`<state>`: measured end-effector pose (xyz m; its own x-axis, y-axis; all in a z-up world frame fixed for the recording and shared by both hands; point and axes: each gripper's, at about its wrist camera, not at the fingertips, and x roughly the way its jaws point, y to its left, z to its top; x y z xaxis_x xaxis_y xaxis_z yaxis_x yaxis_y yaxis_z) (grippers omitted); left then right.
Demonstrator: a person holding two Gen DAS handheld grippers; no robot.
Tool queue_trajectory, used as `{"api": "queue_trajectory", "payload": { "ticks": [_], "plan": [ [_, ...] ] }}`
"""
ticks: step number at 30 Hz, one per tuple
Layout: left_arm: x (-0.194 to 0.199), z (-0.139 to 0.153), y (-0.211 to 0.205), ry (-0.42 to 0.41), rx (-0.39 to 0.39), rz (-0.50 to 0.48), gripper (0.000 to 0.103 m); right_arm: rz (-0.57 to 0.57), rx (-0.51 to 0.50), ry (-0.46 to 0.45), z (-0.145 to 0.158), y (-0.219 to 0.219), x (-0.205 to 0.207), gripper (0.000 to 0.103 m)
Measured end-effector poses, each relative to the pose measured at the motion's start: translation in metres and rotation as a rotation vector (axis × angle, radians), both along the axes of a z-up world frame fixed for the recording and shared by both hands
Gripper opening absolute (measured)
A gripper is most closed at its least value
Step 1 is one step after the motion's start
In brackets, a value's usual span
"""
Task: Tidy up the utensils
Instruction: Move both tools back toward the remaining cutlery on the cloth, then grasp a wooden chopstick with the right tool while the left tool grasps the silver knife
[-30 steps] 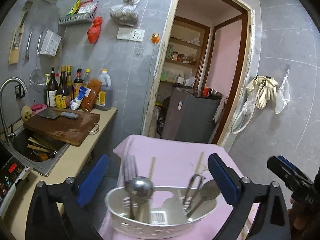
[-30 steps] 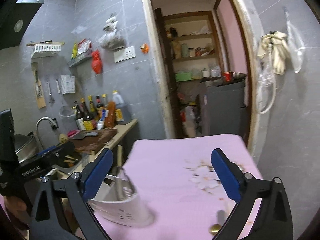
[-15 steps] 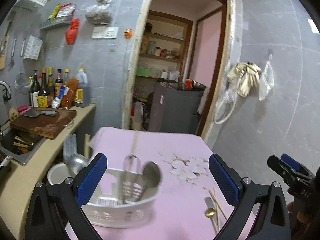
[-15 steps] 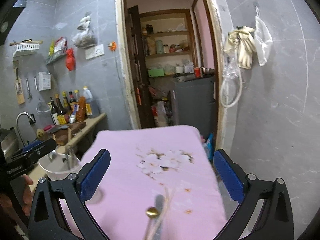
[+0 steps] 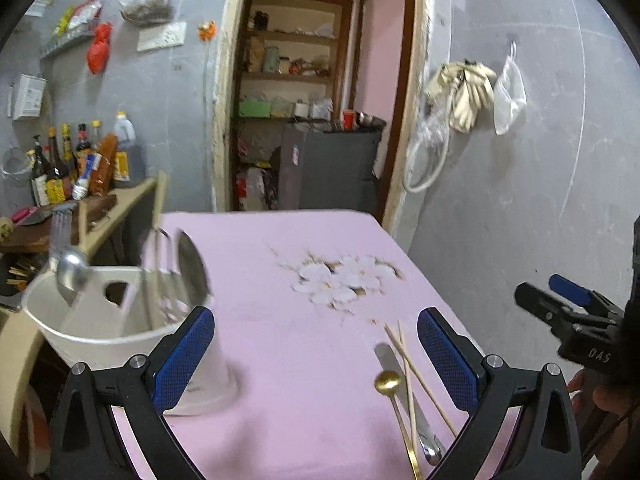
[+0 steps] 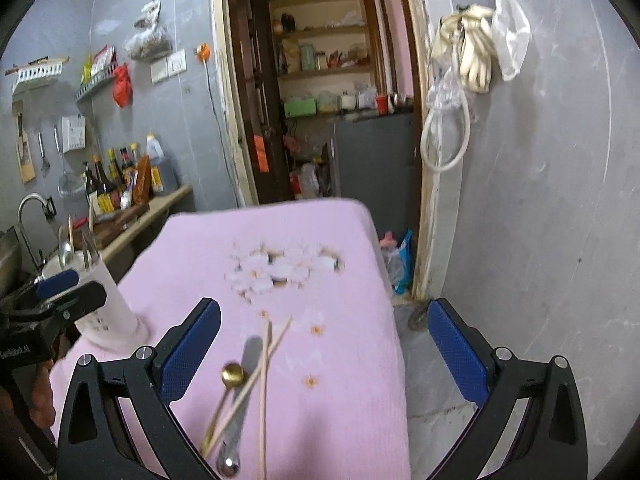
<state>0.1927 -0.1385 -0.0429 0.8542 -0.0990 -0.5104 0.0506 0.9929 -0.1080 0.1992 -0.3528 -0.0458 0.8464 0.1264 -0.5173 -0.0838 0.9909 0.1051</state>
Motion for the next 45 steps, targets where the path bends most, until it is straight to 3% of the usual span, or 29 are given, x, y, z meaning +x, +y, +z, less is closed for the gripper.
{"api": "queue_trajectory", "payload": {
  "ticks": [6, 8, 10, 16, 19, 24, 33, 36, 39, 45],
  "plan": [
    [0.018, -0.028, -0.01, 0.074, -0.006, -0.064, 0.102, 0.023, 0.003, 0.099, -0.043, 0.003, 0.006, 0.1],
    [0.025, -0.038, -0.012, 0.105, -0.011, -0.085, 0.102, 0.041, 0.002, 0.134, -0.055, 0.007, 0.011, 0.091],
    [0.031, -0.045, -0.013, 0.125, -0.017, -0.102, 0.102, 0.062, -0.019, 0.167, -0.066, 0.014, 0.015, 0.071],
    [0.05, -0.065, -0.017, 0.2, -0.041, -0.171, 0.084, 0.126, -0.015, 0.222, -0.087, 0.028, 0.023, 0.044],
    [0.058, -0.073, -0.02, 0.228, -0.056, -0.217, 0.078, 0.158, -0.011, 0.235, -0.093, 0.035, 0.027, 0.038],
    [0.068, -0.084, -0.024, 0.266, -0.068, -0.272, 0.06, 0.196, -0.015, 0.244, -0.096, 0.042, 0.03, 0.031],
    [0.074, -0.1, -0.032, 0.337, -0.082, -0.337, 0.048, 0.245, -0.111, 0.302, -0.105, 0.06, 0.032, 0.025],
    [0.077, -0.104, -0.034, 0.361, -0.091, -0.362, 0.043, 0.229, -0.139, 0.307, -0.105, 0.06, 0.031, 0.015],
    [0.082, -0.11, -0.036, 0.396, -0.107, -0.384, 0.037, 0.21, -0.135, 0.312, -0.103, 0.054, 0.031, 0.015],
    [0.086, -0.113, -0.042, 0.413, -0.106, -0.425, 0.036, 0.175, -0.141, 0.323, -0.1, 0.041, 0.033, 0.014]
  ]
}}
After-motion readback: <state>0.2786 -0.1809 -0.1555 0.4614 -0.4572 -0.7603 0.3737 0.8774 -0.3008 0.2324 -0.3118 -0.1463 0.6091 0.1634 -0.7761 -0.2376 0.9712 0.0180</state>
